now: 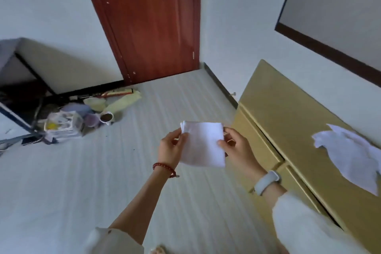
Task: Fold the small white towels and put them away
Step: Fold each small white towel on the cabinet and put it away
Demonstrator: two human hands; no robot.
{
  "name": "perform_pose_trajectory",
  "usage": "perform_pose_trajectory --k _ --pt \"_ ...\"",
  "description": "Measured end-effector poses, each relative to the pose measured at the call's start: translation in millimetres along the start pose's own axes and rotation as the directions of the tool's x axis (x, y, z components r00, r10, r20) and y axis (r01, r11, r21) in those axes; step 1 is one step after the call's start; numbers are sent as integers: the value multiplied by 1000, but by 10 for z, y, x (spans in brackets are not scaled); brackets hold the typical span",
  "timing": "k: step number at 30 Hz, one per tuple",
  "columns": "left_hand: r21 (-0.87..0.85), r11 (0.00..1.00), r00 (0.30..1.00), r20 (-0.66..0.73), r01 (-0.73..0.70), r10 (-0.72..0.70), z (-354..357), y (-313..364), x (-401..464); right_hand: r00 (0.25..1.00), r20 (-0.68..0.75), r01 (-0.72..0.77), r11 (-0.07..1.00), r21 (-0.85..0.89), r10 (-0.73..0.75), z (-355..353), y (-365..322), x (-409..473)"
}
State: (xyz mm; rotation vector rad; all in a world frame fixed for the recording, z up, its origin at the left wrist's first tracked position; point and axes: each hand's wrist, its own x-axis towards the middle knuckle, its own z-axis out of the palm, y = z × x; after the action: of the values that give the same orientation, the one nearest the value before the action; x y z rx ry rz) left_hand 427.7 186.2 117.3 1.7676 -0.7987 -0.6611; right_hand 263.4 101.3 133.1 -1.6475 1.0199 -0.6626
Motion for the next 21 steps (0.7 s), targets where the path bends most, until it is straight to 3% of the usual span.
perform_pose_trajectory --k 4,8,15,21 --pt "66 994 976 -197 -84 96 -1503 -247 555 979 133 163 985 -57 -154 1402 -704 638" --pt "195 977 920 -363 -81 149 -2878 -507 989 923 250 323 943 -86 -293 2782 -1317 1046" --pt "222 972 795 -602 81 71 -4402 -1218 1589 842 449 368 927 -73 -299 4713 -1794 1711" --pt "271 947 758 -651 175 47 -5707 -1769 2434 787 518 411 911 -36 -335 6474 -2135 2574"
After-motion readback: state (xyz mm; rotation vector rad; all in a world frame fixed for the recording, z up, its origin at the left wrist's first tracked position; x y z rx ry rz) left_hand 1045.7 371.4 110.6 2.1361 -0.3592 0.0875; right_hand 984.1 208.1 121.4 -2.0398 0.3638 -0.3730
